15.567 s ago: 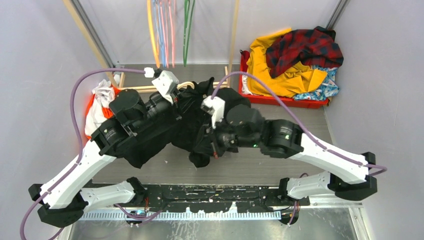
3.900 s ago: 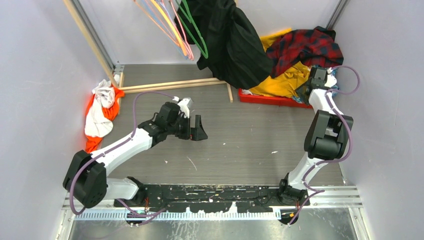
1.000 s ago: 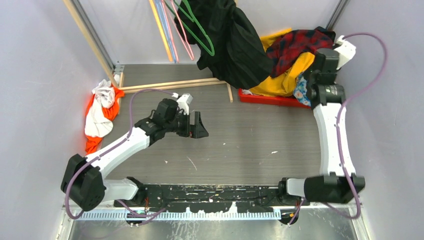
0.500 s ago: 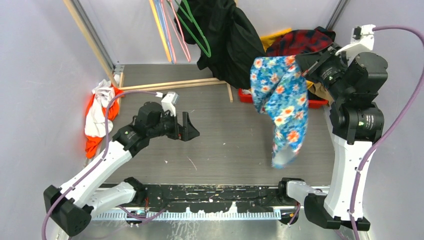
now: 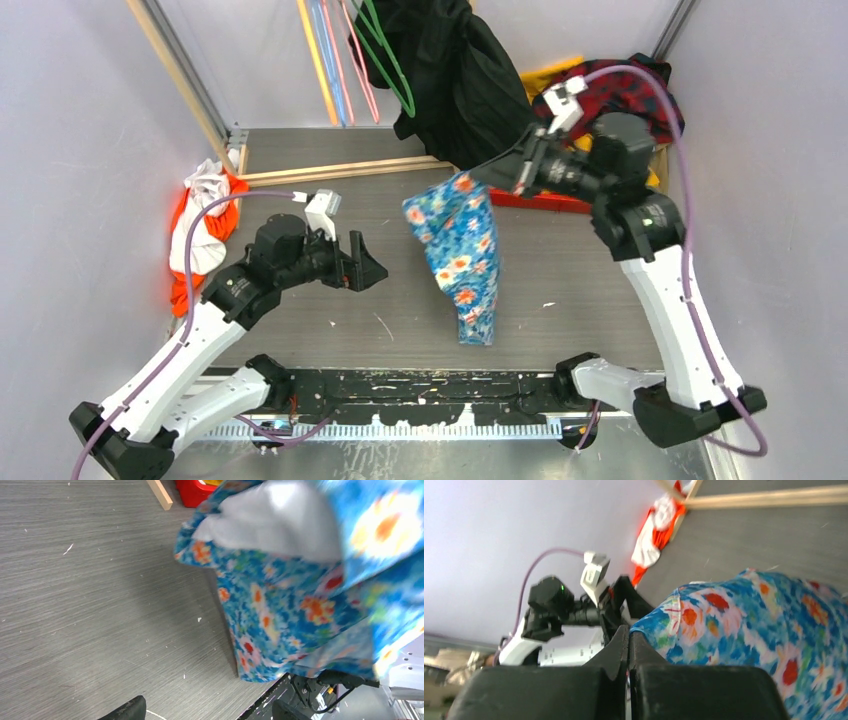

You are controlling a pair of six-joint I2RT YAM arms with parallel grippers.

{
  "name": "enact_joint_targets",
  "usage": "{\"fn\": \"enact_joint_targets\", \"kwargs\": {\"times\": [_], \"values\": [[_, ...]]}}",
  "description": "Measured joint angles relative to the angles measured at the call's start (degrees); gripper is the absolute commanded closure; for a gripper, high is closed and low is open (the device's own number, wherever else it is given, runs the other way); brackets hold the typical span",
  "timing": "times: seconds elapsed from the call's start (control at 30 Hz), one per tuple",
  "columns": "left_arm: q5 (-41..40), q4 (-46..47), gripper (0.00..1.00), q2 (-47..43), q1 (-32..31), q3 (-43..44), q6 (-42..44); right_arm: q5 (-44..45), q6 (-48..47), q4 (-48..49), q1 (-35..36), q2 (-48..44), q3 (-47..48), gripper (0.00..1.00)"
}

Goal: Place the skirt on the hanger
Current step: Place the skirt at the center of the board.

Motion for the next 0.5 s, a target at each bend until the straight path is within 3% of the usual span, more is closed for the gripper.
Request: {"fn": "enact_joint_targets", "kwargs": {"times": [0.2,0.4,0.43,0.5], "values": [[0.02,-0.52,0.1,-1.18,0.0,0.0,-0.94,5.44,-2.84,2.34,17.14,6.03,-3.74,0.99],[-1.14,-3.76,0.12,-4.37,0.0,-0.04,-1.55,12.55,-3.82,6.6,29.46,17.75,-4.59,0.98],[-1.77,-4.81,0.12,-5.57,0.0,-0.07,-1.81,13.4,-3.8,7.58,31.06,19.93,-4.57,0.95],[-3.13,-7.21,0.12,-8.83,0.0,-0.09,-2.56,14.47,-3.82,9.09,33.81,24.26,-4.39,0.63]]}}
